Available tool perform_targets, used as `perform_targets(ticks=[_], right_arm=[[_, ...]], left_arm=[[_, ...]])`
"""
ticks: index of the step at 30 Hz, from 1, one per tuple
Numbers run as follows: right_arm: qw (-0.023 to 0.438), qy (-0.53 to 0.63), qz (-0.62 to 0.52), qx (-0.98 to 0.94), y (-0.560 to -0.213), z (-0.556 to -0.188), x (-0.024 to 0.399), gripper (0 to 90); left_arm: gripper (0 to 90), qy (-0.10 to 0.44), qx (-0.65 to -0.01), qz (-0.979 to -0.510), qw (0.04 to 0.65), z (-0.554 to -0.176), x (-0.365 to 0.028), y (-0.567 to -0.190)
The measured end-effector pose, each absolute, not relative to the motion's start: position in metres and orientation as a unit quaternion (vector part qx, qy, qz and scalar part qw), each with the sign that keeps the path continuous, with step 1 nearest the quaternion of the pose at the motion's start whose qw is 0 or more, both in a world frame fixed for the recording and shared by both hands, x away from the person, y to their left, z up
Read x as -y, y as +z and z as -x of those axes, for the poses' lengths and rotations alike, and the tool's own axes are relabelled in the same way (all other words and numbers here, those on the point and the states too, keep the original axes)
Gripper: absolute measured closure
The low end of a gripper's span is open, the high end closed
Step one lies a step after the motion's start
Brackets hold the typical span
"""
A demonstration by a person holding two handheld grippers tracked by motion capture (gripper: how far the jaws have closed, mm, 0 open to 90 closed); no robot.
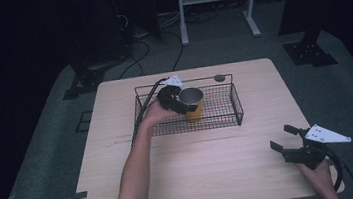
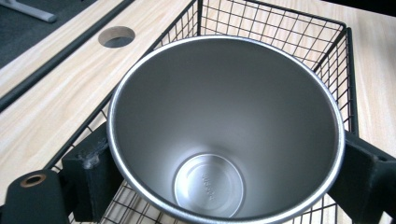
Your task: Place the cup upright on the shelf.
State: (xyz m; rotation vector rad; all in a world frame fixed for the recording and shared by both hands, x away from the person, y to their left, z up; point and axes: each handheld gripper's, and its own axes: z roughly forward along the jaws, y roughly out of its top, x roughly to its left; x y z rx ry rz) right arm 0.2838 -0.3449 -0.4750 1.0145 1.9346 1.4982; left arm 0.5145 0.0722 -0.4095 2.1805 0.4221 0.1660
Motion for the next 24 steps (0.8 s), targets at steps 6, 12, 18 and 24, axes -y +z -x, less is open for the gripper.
perform_targets(ticks=[6, 12, 18, 24], right_arm=[[0.244, 0.547, -0.370, -0.710, -0.4750, -0.2836, 0.3446, 12.8], [0.242, 0.548, -0.366, -0.712, -0.4752, -0.2834, 0.3447, 12.8], [0.241, 0.549, -0.365, -0.712, -0.4753, -0.2835, 0.3453, 12.7], [0.241, 0.549, -0.364, -0.713, -0.4753, -0.2836, 0.3453, 12.6]], left_arm=[[7.3, 0.073, -0.168, -0.880, 0.439, -0.5138, -0.0715, -0.4094], [5.1, 0.077, -0.166, -0.880, 0.438, -0.5136, -0.0703, -0.4099], [3.2, 0.082, -0.167, -0.879, 0.439, -0.5135, -0.0704, -0.4098], [2.2, 0.086, -0.164, -0.876, 0.446, -0.5118, -0.0708, -0.4066]])
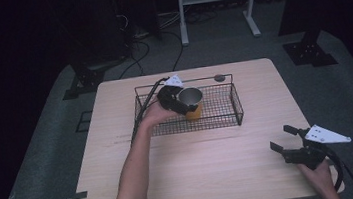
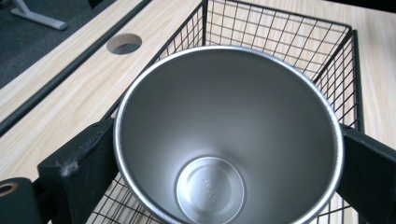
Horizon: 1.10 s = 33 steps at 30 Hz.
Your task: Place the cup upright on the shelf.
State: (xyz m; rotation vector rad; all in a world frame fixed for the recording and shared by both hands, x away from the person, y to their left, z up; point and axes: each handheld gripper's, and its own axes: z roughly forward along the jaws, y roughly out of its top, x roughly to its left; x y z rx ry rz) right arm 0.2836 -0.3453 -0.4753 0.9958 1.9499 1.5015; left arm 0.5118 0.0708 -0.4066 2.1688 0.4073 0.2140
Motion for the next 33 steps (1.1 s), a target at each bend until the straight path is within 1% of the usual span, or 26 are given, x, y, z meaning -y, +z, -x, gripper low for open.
perform_targets(ticks=[18, 33], right_arm=[[0.243, 0.543, -0.362, -0.718, -0.475, -0.284, 0.343, 12.5], [0.246, 0.536, -0.362, -0.722, -0.475, -0.284, 0.341, 12.5]], left_arm=[[1.9, 0.095, -0.160, -0.863, 0.470, -0.508, -0.076, -0.396], [1.9, 0.114, -0.152, -0.839, 0.511, -0.492, -0.087, -0.374]])
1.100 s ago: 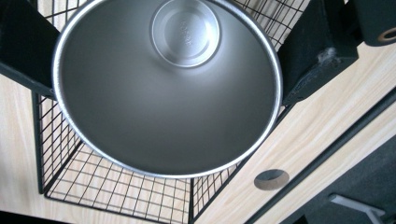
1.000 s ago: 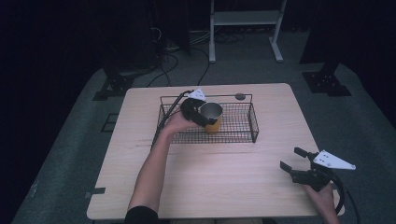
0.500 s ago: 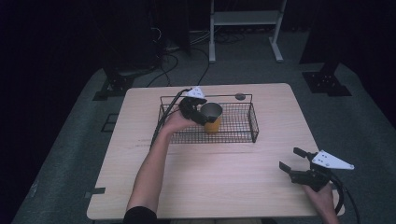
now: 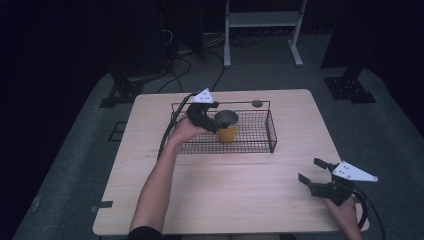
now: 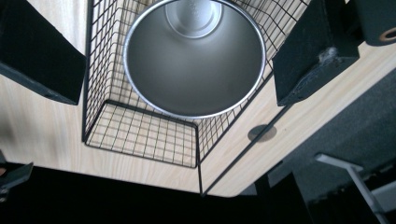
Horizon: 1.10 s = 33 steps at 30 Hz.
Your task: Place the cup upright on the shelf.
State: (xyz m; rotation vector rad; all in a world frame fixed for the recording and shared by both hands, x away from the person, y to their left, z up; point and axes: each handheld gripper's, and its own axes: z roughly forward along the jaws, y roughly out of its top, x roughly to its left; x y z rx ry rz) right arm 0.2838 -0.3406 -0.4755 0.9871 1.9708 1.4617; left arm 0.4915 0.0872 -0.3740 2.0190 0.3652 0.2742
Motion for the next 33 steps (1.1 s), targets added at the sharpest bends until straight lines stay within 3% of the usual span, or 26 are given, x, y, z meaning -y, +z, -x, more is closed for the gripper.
perform_targets(ticks=[33], right_arm=[[0.245, 0.533, -0.362, -0.724, -0.475, -0.284, 0.340, 12.6]], left_arm=[[1.9, 0.130, -0.149, -0.814, 0.546, -0.447, -0.112, -0.375]])
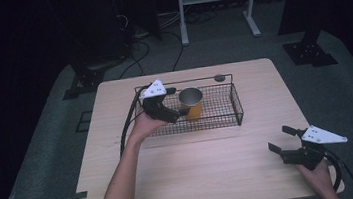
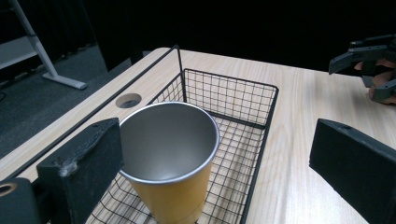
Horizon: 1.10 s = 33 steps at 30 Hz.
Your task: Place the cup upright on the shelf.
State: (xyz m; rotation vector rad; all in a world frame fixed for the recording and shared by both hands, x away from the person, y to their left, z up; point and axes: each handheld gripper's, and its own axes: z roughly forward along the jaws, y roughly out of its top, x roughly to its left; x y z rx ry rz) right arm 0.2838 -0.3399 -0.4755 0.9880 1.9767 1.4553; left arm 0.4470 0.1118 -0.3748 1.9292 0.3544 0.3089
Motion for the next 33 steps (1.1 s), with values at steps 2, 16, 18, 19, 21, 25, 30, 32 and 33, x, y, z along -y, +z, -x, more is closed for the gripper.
perform_targets(ticks=[2, 16, 18, 19, 21, 25, 30, 32, 33], right_arm=[[0.245, 0.533, -0.362, -0.724, -0.475, -0.284, 0.340, 12.6], [0.247, 0.531, -0.362, -0.725, -0.476, -0.284, 0.339, 12.6], [0.246, 0.531, -0.363, -0.725, -0.476, -0.284, 0.339, 12.6], [0.246, 0.531, -0.363, -0.725, -0.476, -0.284, 0.339, 12.6], [0.247, 0.531, -0.363, -0.725, -0.476, -0.284, 0.339, 12.6], [0.246, 0.531, -0.363, -0.725, -0.476, -0.284, 0.339, 12.7], [0.246, 0.530, -0.363, -0.726, -0.475, -0.284, 0.339, 12.6], [0.246, 0.530, -0.363, -0.726, -0.476, -0.284, 0.339, 12.7], [0.246, 0.530, -0.363, -0.726, -0.476, -0.284, 0.339, 12.7]], left_arm=[[2.0, 0.128, -0.151, -0.815, 0.545, -0.446, -0.113, -0.376], [1.9, 0.127, -0.157, -0.808, 0.554, -0.433, -0.122, -0.384], [1.9, 0.128, -0.156, -0.808, 0.554, -0.430, -0.123, -0.386], [1.9, 0.127, -0.156, -0.807, 0.555, -0.429, -0.124, -0.386], [1.9, 0.127, -0.156, -0.807, 0.555, -0.428, -0.124, -0.387], [1.9, 0.128, -0.151, -0.807, 0.556, -0.423, -0.123, -0.385], [1.9, 0.129, -0.148, -0.807, 0.557, -0.418, -0.123, -0.386], [2.0, 0.130, -0.147, -0.807, 0.556, -0.415, -0.124, -0.388], [2.0, 0.129, -0.147, -0.808, 0.556, -0.415, -0.124, -0.388]])
